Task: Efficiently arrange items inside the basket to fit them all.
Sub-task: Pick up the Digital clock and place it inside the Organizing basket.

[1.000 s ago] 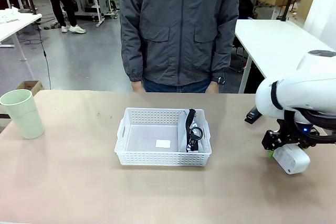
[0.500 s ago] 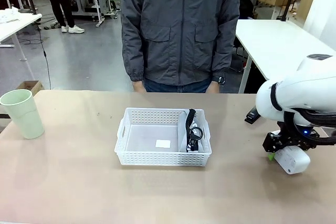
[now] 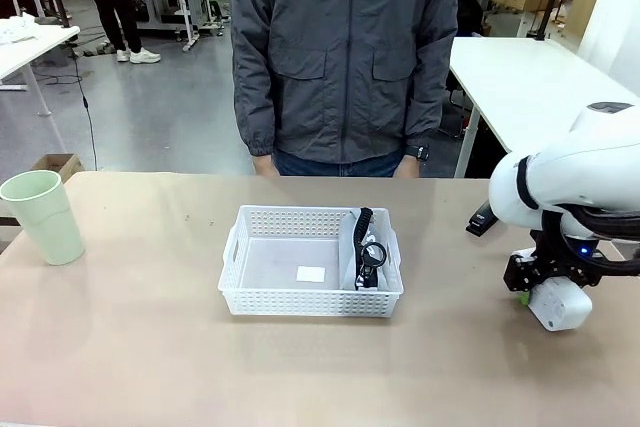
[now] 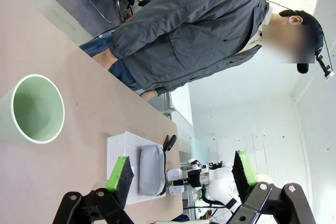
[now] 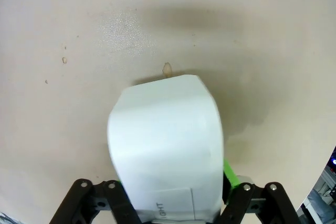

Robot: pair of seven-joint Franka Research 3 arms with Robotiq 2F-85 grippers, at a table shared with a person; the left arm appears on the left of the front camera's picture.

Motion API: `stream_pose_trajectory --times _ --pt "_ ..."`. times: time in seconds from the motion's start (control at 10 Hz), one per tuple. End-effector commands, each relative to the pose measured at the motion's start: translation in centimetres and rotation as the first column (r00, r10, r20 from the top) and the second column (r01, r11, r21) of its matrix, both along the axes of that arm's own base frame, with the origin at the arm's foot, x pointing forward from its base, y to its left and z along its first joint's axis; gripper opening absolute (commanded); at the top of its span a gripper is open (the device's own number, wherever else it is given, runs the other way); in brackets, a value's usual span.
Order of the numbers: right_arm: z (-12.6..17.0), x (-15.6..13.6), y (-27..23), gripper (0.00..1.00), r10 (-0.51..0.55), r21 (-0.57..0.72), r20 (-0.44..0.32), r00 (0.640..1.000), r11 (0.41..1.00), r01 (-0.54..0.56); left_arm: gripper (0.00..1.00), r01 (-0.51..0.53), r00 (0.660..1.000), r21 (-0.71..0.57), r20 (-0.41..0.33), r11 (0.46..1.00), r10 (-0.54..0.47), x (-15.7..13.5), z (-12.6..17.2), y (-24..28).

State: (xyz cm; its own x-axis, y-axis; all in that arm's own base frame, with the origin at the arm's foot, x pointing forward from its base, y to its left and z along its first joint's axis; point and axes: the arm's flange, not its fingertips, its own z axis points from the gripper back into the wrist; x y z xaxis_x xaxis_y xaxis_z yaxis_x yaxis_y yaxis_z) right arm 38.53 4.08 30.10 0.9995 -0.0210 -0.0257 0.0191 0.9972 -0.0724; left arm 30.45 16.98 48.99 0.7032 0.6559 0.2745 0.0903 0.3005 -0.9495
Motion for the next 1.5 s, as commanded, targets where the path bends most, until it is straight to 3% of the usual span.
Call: stream_pose_trajectory --times 0.0,0.9,1.1,1.4 --pt "-0.7 0.5 -0.4 0.0 -0.053 -0.002 -0.019 0.998 0.999 0.053 1.0 0.005 1.0 -0.002 0.02 1.0 -0.005 0.0 0.0 0.1" --pt "0.3 0.4 -0.6 0.0 -0.056 0.012 -0.014 0.998 0.998 0.056 1.0 0.005 1.0 -0.002 0.02 1.0 -0.005 0.0 0.0 0.1" --pt "5.6 0.1 -1.7 0.0 -0.109 0.041 0.052 0.993 0.993 0.107 1.0 0.005 1.0 -0.002 0.02 1.0 -0.005 0.0 0.0 0.1" --pt "15.4 -1.3 -2.2 0.0 -0.126 0.165 0.071 0.989 0.98 0.113 1.0 0.005 1.0 -0.002 0.02 1.0 -0.005 0.0 0.0 0.1"
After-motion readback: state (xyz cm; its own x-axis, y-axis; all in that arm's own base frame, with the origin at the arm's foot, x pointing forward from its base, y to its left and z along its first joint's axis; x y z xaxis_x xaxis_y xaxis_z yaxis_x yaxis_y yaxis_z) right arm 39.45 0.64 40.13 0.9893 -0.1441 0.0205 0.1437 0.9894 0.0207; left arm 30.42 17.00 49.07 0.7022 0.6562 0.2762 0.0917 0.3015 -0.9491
